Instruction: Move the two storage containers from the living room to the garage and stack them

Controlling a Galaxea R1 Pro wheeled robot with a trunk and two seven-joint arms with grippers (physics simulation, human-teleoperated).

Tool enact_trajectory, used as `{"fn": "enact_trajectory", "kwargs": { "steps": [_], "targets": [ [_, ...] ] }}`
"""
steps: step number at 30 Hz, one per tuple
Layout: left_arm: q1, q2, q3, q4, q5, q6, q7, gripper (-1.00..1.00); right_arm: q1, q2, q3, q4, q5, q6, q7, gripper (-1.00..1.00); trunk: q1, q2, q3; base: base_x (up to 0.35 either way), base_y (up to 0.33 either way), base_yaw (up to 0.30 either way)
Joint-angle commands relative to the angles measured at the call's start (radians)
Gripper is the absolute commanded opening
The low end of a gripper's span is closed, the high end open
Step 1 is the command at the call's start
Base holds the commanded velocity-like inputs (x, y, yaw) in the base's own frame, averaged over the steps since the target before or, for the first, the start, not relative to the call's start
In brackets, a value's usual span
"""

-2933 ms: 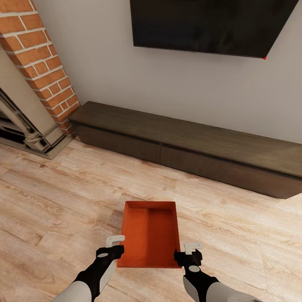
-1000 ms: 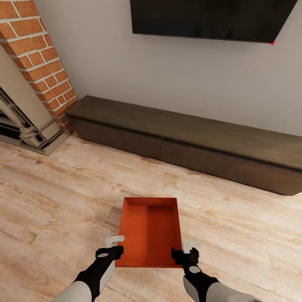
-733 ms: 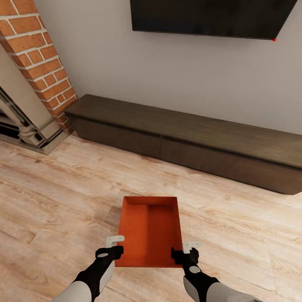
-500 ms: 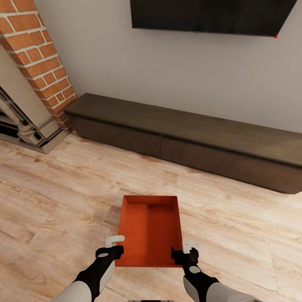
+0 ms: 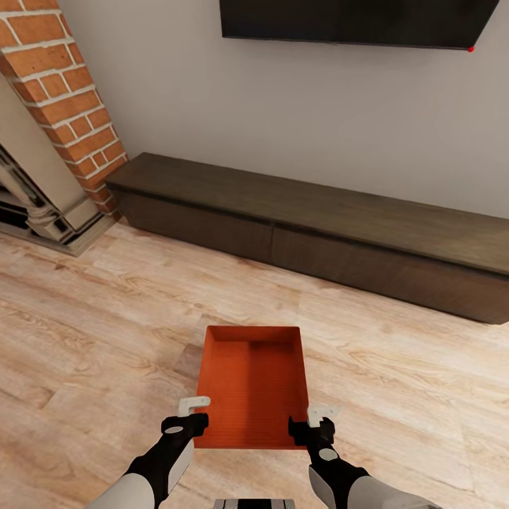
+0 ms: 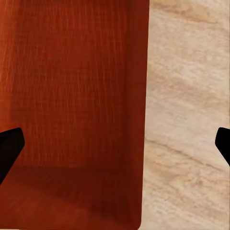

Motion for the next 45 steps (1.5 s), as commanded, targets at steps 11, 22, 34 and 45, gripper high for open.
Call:
{"fn": "enact_trajectory", "kwargs": {
  "steps": [11,22,34,45],
  "targets": [
    [0.000,0.001,0.001,-0.004,-0.002,0.003,0.001,1.00,-0.001,-0.002,0.008,0.001,0.003,-0.002,-0.008,1.00,0.042,-0.077,-0.035,0.000,0.000,0.000],
    [0.000,0.001,0.000,-0.004,-0.002,0.002,0.000,1.00,-0.001,-0.004,0.008,0.001,0.003,-0.003,-0.008,1.00,0.046,-0.084,-0.038,0.000,0.000,0.000],
    [0.000,0.001,0.002,-0.004,-0.001,0.002,0.002,1.00,-0.001,-0.004,0.008,0.001,0.002,-0.016,-0.008,1.00,0.065,-0.119,-0.054,0.000,0.000,0.000],
    [0.000,0.001,0.001,-0.004,-0.001,0.001,0.002,1.00,-0.001,-0.004,0.008,0.001,0.002,-0.016,-0.008,1.00,0.065,-0.119,-0.054,0.022,0.000,0.000]
  ]
}}
